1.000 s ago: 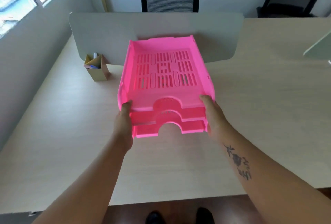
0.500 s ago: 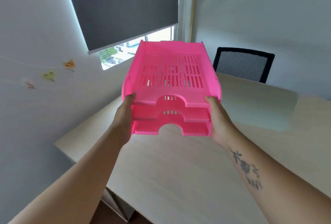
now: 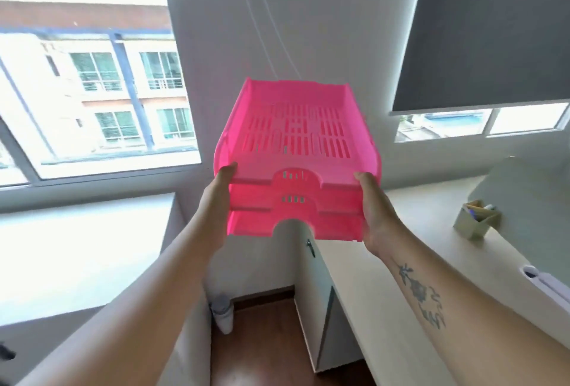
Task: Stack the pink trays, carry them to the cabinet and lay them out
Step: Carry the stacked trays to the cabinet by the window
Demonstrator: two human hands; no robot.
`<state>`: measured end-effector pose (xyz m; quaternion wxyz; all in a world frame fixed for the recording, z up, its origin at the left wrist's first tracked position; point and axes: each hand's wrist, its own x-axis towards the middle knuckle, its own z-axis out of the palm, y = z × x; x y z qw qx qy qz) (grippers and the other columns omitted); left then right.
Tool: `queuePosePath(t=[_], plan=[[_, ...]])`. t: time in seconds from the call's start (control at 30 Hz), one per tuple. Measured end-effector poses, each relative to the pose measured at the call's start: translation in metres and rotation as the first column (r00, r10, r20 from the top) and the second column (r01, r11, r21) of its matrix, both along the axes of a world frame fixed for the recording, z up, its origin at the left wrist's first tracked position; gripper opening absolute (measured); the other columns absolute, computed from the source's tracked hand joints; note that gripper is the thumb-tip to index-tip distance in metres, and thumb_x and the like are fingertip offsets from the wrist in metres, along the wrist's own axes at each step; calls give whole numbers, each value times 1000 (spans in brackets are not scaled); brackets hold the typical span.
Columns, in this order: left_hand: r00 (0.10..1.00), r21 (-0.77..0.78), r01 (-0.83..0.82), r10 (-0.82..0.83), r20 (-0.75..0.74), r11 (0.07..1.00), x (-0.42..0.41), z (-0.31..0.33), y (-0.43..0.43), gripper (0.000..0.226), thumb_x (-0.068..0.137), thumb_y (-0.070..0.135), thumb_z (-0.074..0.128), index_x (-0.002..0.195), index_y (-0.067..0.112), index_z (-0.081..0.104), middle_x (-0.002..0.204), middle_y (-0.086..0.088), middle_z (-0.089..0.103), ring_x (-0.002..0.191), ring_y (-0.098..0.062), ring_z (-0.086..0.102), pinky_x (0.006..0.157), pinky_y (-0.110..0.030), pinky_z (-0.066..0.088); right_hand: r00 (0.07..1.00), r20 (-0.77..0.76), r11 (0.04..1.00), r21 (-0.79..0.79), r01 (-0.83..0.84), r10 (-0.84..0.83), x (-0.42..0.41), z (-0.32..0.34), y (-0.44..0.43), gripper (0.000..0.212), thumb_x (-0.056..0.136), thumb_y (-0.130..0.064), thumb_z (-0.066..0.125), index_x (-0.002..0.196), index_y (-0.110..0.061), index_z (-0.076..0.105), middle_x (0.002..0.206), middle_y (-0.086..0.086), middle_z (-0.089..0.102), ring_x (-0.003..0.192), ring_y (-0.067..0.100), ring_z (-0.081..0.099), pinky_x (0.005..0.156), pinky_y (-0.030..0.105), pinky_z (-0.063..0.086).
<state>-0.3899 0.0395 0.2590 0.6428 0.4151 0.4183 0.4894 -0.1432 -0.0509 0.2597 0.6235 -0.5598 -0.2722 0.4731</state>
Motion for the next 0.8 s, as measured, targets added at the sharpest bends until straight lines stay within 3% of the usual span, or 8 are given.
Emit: queuePosePath(t=[0.1, 0.23, 0.33, 0.47, 0.6, 0.8], plan=[[997, 52, -76, 76, 4, 996, -77, 2, -12, 53, 88, 52, 53, 127, 19, 63, 117, -21, 71, 103, -43, 68, 87, -68, 50, 984, -20, 985, 19, -174, 175, -68, 1, 32, 52, 81, -55, 52, 126, -29, 59, 124, 18, 68, 105, 39, 69, 78, 66, 55], [971, 40, -240, 240, -17, 970, -163, 6, -37, 55, 84, 53, 55, 127, 19, 64, 119, -20, 70, 105, -45, 67, 88, -72, 47, 940, -55, 942, 44, -334, 336, -153, -4, 61, 58, 78, -56, 57, 128, -26, 58, 120, 17, 71, 97, 37, 72, 67, 52, 60], [927, 44, -370, 372, -49, 928, -220, 8, -59, 51, 86, 52, 52, 124, 21, 65, 115, -19, 72, 100, -44, 70, 87, -70, 49, 899, -75, 903, 46, -428, 431, -213, -8, 76, 47, 84, -52, 59, 123, -26, 62, 112, 14, 74, 86, 33, 75, 65, 49, 60], [877, 73, -468, 473, -87, 881, -286, 6, -83, 52, 88, 58, 46, 122, 24, 65, 112, -17, 73, 98, -41, 71, 84, -67, 52, 798, -85, 802, 81, -591, 597, -286, -12, 87, 39, 91, -51, 57, 116, -22, 64, 111, 19, 74, 86, 39, 76, 70, 58, 60], [822, 67, -554, 558, -109, 830, -339, -1, -92, 53, 86, 63, 46, 120, 27, 65, 110, -15, 74, 97, -39, 72, 82, -66, 53, 744, -73, 747, 98, -657, 664, -348, -21, 98, 54, 88, -55, 60, 126, -16, 61, 116, 24, 71, 95, 48, 72, 78, 71, 53], [780, 2, -619, 615, -113, 786, -409, -20, -68, 50, 85, 63, 49, 119, 30, 63, 110, -14, 73, 98, -38, 71, 80, -65, 55, 777, -73, 779, 13, -627, 626, -427, -41, 131, 42, 88, -50, 54, 119, -22, 63, 110, 18, 75, 92, 43, 73, 80, 70, 54]])
